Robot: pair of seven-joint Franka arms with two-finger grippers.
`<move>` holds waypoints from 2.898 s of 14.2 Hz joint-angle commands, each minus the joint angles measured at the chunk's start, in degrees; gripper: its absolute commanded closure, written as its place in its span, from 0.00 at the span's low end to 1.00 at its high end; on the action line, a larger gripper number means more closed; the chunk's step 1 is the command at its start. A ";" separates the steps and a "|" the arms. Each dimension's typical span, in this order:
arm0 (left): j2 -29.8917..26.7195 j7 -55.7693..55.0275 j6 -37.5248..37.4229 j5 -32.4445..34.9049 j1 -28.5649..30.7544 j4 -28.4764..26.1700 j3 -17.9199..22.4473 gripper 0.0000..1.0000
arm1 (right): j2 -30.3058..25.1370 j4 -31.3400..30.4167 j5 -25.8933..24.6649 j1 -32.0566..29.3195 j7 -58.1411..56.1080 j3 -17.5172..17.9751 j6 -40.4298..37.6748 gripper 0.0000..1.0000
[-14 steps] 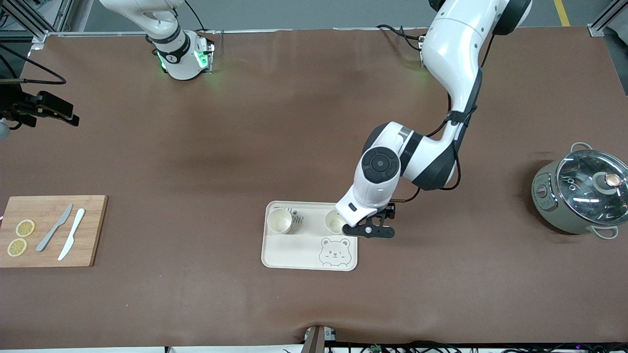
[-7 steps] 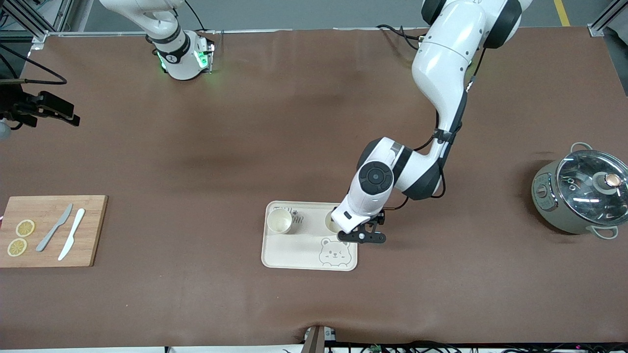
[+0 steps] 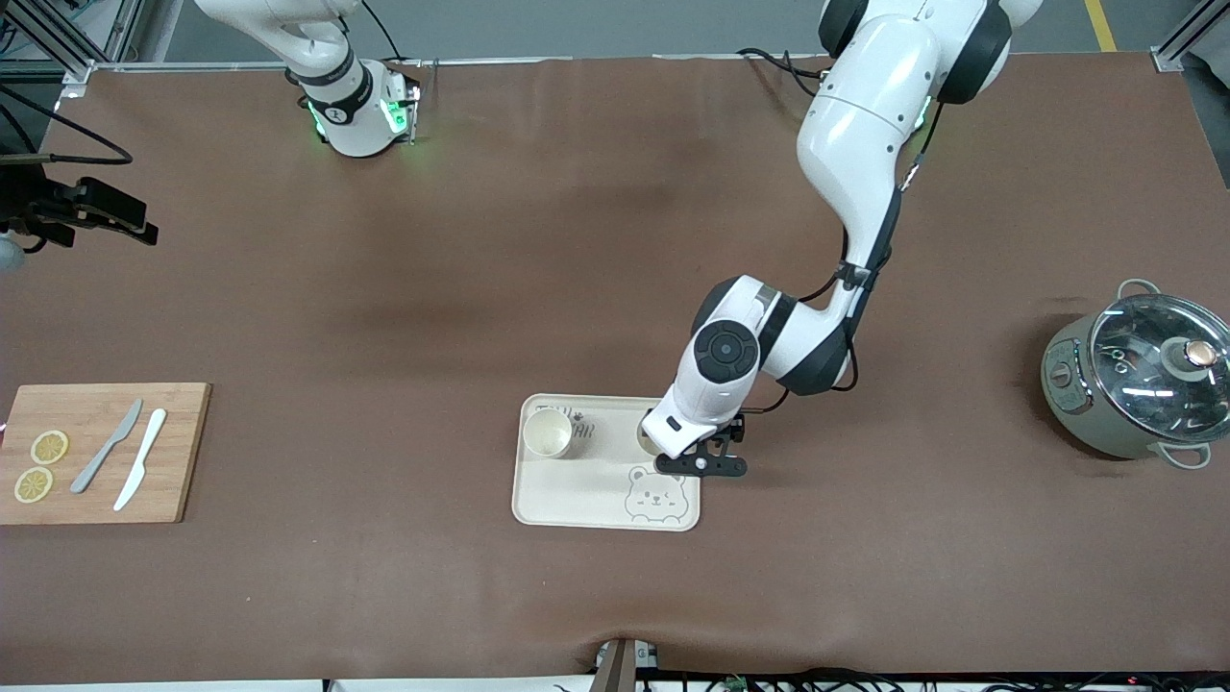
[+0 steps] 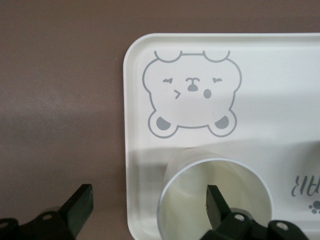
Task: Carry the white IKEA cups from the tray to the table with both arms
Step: 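Lower the left gripper over a white cup and close on it, then lift the cup off the tray with the left gripper toward the pot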
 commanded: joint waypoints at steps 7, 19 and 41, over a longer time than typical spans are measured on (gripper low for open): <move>0.46 -1.83 1.57 -0.87 -1.00 0.42 0.69 0.51 | -0.01 0.31 0.25 -0.60 -0.23 0.28 -0.47 0.00; -0.42 -0.95 1.57 -0.25 -1.17 0.33 0.78 1.00 | 0.61 0.31 0.25 -0.60 -0.32 0.28 -0.56 0.00; -41.80 18.11 -8.19 0.01 11.39 -37.35 0.69 1.00 | 12.47 -3.01 3.06 0.45 8.71 0.36 2.50 0.00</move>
